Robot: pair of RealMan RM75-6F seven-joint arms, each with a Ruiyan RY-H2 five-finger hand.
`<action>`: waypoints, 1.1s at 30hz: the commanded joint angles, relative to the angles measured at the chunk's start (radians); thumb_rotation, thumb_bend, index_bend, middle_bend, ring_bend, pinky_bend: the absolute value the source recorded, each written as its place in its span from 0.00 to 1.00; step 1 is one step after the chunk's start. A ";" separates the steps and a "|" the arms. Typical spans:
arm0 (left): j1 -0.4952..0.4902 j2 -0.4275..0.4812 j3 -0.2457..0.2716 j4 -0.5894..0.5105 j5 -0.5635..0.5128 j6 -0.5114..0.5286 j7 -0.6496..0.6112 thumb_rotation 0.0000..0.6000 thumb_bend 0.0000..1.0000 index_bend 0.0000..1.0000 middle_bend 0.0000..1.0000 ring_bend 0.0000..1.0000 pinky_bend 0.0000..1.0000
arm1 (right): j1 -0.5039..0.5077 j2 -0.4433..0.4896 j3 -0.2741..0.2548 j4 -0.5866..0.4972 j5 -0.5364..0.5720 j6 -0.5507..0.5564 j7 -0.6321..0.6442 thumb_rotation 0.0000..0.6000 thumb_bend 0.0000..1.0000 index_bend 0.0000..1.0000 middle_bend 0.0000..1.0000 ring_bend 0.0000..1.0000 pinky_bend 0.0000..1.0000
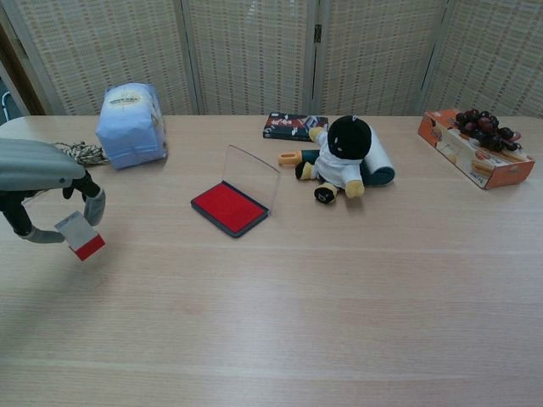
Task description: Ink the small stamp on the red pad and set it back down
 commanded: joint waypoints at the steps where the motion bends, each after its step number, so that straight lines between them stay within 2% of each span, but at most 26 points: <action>1: -0.018 -0.001 -0.017 -0.003 -0.019 -0.016 0.013 1.00 0.33 0.65 0.39 0.28 0.34 | 0.003 0.004 0.000 0.004 -0.002 -0.007 0.014 1.00 0.41 0.02 0.00 0.00 0.00; 6: -0.057 -0.018 -0.030 0.013 -0.029 -0.060 0.027 1.00 0.33 0.65 0.41 0.28 0.34 | 0.007 0.009 0.001 0.012 0.000 -0.017 0.038 1.00 0.41 0.02 0.00 0.00 0.00; 13: -0.107 -0.039 -0.053 0.063 -0.050 -0.123 -0.014 1.00 0.33 0.65 0.41 0.28 0.35 | 0.017 0.010 0.008 0.029 0.025 -0.046 0.061 1.00 0.41 0.02 0.00 0.00 0.00; 17: -0.133 -0.032 -0.068 0.070 -0.104 -0.173 -0.019 1.00 0.33 0.65 0.42 0.28 0.35 | 0.025 0.009 0.013 0.039 0.037 -0.063 0.075 1.00 0.41 0.02 0.00 0.00 0.00; 22: -0.185 -0.007 -0.082 0.042 -0.266 -0.250 0.027 1.00 0.33 0.65 0.42 0.28 0.35 | 0.039 0.007 0.013 0.052 0.033 -0.089 0.100 1.00 0.41 0.02 0.00 0.00 0.00; 26: -0.225 0.002 -0.063 0.008 -0.424 -0.242 0.098 1.00 0.33 0.65 0.42 0.28 0.35 | 0.047 0.009 0.005 0.056 0.011 -0.100 0.122 1.00 0.41 0.02 0.00 0.00 0.00; 33: -0.280 0.003 0.006 -0.117 -0.719 -0.046 0.279 1.00 0.33 0.65 0.43 0.28 0.35 | 0.037 0.023 -0.011 0.046 -0.038 -0.073 0.157 1.00 0.41 0.02 0.00 0.00 0.00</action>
